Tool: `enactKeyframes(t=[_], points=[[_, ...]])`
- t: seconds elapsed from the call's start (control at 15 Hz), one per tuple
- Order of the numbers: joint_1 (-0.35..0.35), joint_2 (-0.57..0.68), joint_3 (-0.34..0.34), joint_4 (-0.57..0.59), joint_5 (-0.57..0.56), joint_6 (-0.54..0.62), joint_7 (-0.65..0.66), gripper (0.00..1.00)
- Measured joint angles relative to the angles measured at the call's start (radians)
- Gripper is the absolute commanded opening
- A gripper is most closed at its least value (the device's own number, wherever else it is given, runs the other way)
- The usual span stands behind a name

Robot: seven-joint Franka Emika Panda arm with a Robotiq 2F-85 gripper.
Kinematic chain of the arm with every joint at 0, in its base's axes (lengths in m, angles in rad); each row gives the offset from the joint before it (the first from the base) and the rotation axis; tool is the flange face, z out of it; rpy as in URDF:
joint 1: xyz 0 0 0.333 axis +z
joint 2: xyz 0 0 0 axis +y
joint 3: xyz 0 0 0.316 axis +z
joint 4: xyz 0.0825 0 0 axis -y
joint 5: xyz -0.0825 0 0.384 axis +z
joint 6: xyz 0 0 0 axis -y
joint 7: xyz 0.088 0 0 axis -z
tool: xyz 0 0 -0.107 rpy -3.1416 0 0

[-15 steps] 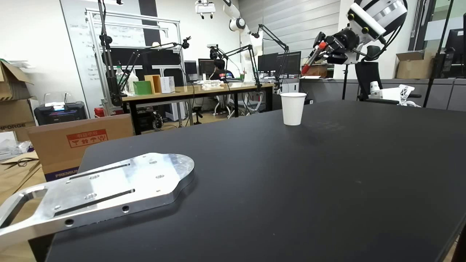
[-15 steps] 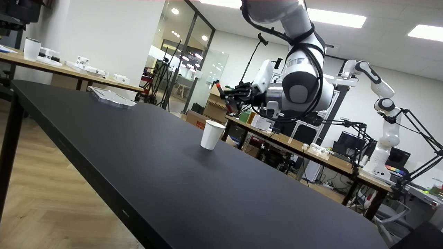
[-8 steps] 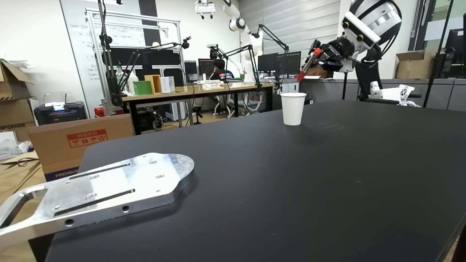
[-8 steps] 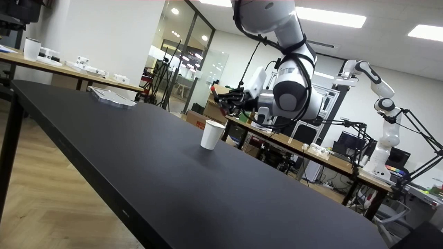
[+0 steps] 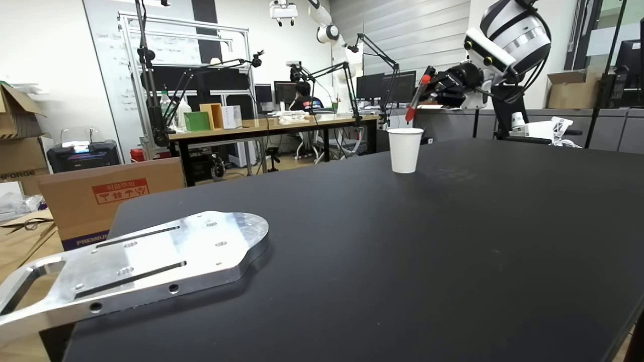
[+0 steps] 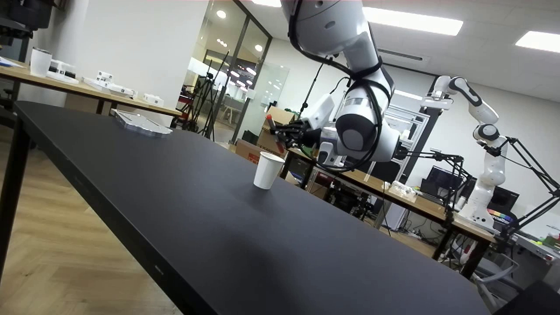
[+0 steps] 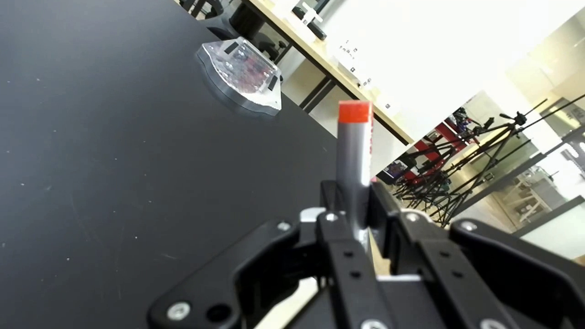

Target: Pick up the pen from the table and put it in the white cup.

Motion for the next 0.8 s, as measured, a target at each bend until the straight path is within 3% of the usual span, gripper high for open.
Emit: enactKeyframes(t=[0.8], points=[[0.017, 0.032, 0.01, 0.008, 0.038, 0.03, 0.144, 0.05]])
